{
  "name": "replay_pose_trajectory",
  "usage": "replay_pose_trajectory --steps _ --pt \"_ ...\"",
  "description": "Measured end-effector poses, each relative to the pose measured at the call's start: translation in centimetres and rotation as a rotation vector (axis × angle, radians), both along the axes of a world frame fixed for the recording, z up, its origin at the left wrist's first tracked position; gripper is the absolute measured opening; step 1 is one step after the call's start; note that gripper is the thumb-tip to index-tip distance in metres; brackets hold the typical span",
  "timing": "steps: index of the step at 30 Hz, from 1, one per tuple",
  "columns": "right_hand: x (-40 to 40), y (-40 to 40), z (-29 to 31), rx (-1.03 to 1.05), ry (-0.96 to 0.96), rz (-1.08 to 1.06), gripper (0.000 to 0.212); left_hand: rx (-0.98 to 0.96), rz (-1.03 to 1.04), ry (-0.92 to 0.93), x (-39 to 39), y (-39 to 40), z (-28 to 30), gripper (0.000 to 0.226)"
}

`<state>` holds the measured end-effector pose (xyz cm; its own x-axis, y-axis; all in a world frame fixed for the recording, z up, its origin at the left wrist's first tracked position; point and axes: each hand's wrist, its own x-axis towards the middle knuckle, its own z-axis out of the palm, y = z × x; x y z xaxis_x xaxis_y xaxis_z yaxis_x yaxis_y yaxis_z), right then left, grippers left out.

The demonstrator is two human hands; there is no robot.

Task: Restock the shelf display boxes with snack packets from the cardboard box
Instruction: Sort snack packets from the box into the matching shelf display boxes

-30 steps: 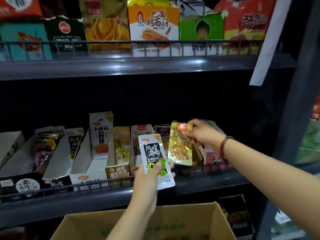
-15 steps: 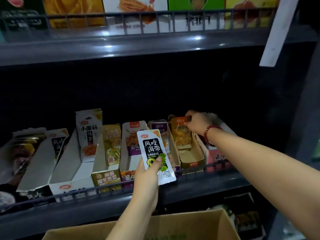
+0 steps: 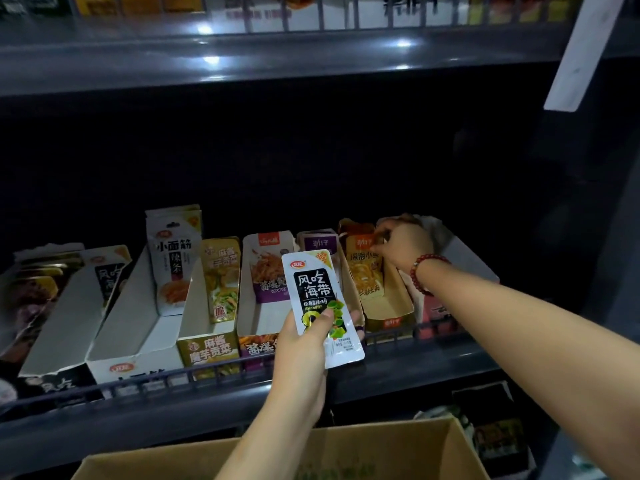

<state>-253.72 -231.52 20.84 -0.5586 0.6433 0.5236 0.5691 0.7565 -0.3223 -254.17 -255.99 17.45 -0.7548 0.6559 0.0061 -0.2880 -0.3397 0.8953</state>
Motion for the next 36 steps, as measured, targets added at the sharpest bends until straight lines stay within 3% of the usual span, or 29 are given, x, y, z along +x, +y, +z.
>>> replay_pose_trajectory --steps 7,10,12,16,19,23,36 --pt "0.3 -0.2 -0.3 -0.127 0.14 0.075 0.044 -0.016 -0.008 -0.01 0.2 -0.1 -0.1 0.028" --pt "1.4 -1.8 0.2 -0.167 0.209 0.156 0.027 -0.053 -0.009 0.001 0.3 -0.4 0.0 0.024" --pt "2.5 -3.8 0.6 -0.287 0.271 0.261 0.011 -0.076 -0.003 0.002 0.7 -0.5 0.4 0.021" --pt "6.0 -8.4 1.9 -0.581 0.149 0.396 0.026 -0.121 0.032 0.007 1.6 -0.9 1.1 0.013" --pt "8.8 -11.4 2.3 -0.751 0.071 0.502 0.024 -0.16 0.019 0.107 2.6 -1.5 1.5 0.015" --pt "10.7 -13.8 2.1 -0.905 0.162 0.573 0.016 -0.19 -0.033 0.204 3.9 -3.3 2.3 0.016" --pt "5.0 -22.7 3.6 -1.007 0.152 0.711 0.009 -0.326 0.133 0.259 0.1 -16.0 2.2 0.017"
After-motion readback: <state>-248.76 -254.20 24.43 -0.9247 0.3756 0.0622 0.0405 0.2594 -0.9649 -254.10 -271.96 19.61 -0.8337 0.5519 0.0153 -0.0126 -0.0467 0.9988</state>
